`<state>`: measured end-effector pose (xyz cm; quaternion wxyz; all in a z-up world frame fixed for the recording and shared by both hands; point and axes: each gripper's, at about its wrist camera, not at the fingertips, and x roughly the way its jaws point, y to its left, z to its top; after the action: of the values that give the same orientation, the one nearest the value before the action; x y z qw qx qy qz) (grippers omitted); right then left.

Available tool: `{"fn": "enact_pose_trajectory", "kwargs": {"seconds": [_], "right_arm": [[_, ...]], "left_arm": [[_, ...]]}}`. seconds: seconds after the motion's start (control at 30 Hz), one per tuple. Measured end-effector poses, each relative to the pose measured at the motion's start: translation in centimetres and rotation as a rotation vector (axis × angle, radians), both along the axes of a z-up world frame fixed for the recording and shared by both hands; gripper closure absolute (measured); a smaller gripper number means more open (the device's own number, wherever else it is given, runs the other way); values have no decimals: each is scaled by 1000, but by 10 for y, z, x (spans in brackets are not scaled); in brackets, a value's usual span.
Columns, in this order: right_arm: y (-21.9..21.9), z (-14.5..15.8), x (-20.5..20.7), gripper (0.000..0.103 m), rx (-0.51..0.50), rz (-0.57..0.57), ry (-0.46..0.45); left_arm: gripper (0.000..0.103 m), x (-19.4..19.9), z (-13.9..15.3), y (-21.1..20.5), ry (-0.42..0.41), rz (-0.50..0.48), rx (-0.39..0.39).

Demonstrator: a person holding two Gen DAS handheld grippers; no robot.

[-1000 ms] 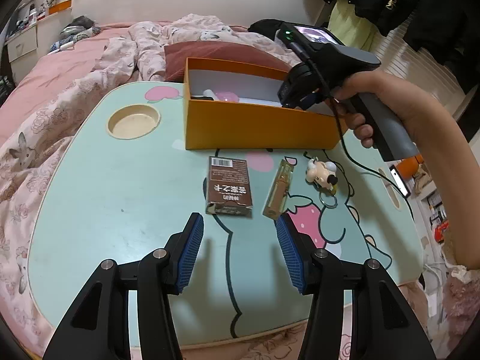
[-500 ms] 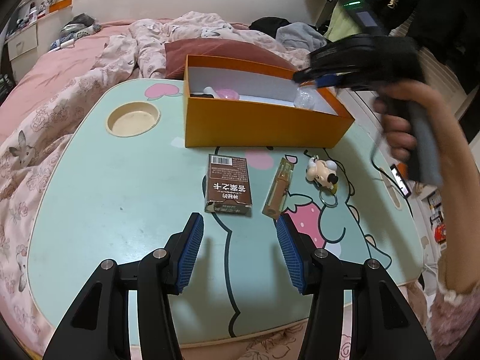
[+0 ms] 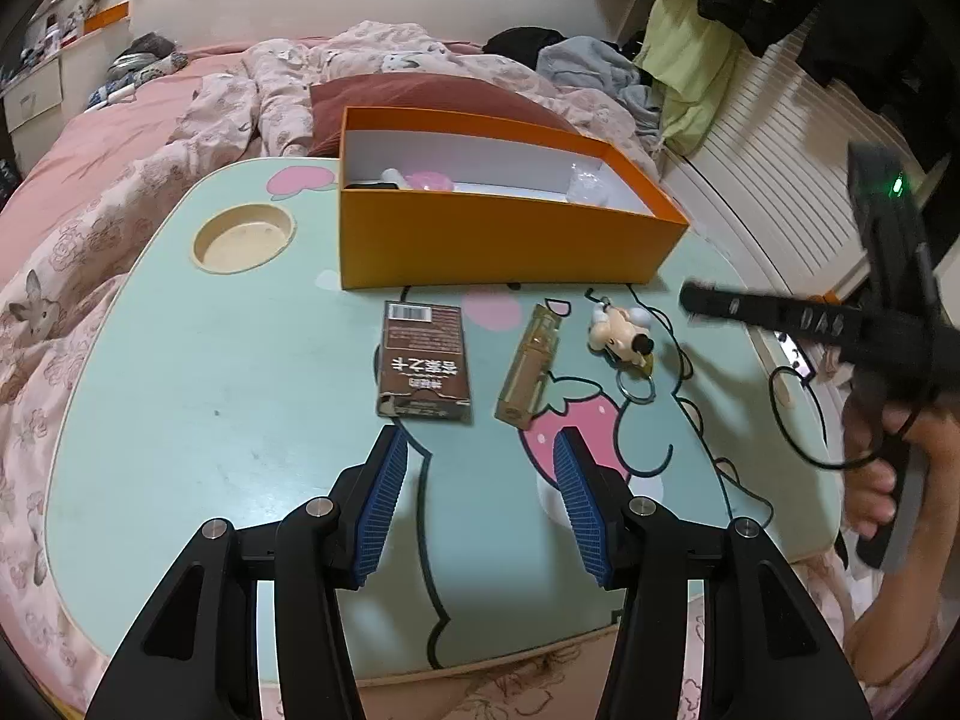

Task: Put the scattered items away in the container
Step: 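Lower the silver trinket onto the table beside the figurine and release, then grasp the blue-capped bear plush in the box with the left gripper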

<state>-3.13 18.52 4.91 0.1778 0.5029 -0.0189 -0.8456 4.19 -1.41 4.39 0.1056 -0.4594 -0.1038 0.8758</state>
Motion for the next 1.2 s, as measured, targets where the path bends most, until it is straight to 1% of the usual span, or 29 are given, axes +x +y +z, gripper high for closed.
{"fn": "enact_pose_trajectory", "kwargs": {"seconds": [0.1,0.2,0.27,0.33,0.37,0.4,0.5,0.67,0.9,1.03,1.1,1.2], "right_arm": [[4,-13,1,76,6,-10,-30],[6,-20,1,76,-19,-6,-47],[6,-20,3,75,-33,-10,-30],[7,-18,7,66,-36,-14,-7],[8,-16,8,59,-42,-19,6],[10,-13,10,56,-55,-29,22],[20,-5,13,54,-92,-65,45],[28,0,20,54,-67,-87,54],[29,-11,37,54,-92,-85,39],[21,-18,43,54,-97,-65,26],[17,-20,44,54,-90,-56,23],[13,-21,47,54,-97,-44,26]], "left_arm": [[51,0,1,4,1,-8,-7],[51,1,1,5,0,-10,-11],[51,1,1,6,0,-11,-13],[51,2,2,6,1,-9,-15],[51,2,2,5,1,-8,-15],[51,2,2,5,1,-7,-14],[51,3,3,4,4,-4,-12],[51,2,5,3,9,0,-11],[51,-2,6,2,5,1,-7],[51,-18,25,-2,28,3,2],[51,-33,39,-1,30,-15,20],[51,-72,59,-4,14,-37,34]]}}
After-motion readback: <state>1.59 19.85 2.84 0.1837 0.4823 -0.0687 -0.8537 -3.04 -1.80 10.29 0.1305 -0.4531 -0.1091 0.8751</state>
